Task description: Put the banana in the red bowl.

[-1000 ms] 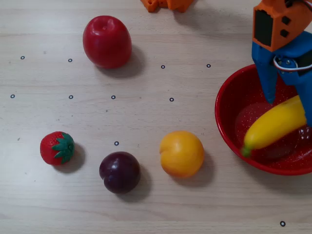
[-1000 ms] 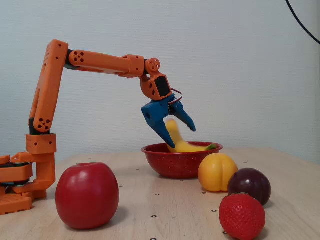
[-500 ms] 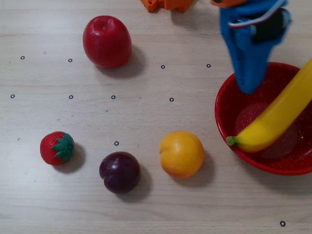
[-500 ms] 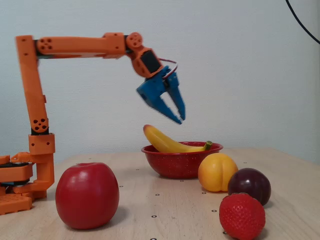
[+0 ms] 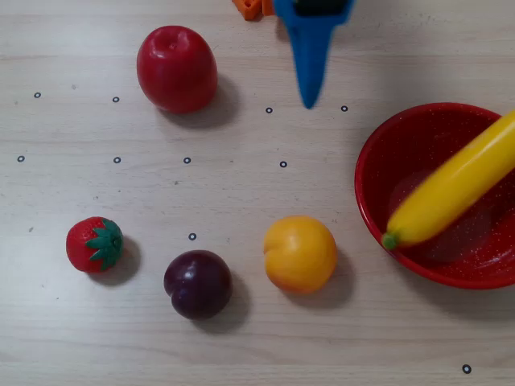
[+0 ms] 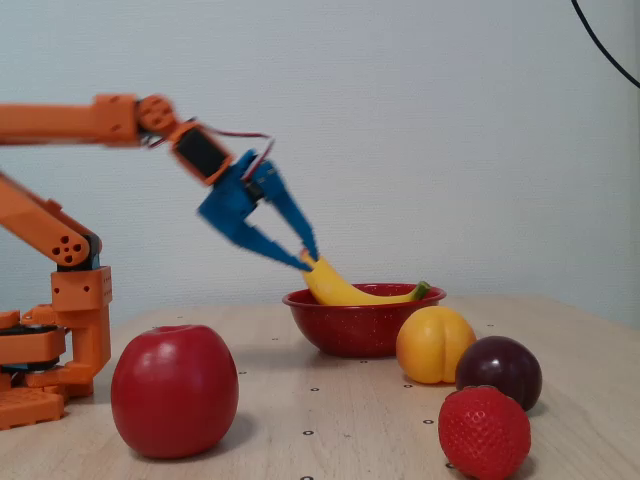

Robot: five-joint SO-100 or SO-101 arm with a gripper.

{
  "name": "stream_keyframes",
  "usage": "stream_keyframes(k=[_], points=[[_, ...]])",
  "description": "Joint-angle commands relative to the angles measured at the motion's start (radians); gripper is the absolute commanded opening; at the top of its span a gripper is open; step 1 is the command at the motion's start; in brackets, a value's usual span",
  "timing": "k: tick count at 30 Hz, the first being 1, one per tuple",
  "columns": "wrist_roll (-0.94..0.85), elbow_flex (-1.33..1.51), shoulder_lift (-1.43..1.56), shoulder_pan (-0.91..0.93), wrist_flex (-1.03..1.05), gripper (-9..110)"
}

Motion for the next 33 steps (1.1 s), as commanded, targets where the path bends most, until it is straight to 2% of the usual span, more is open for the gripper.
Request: stream_keyframes(k=[1, 10, 22, 33], points=[[0.015, 0.060, 0.110, -0.035, -0.040, 0], [0.034, 0.408, 0.465, -0.115, -0.109, 0], [0.008, 0.667, 0.661, -0.098, -0.247, 0], [-0.163, 0.669, 0.755, -0.063, -0.063, 0]])
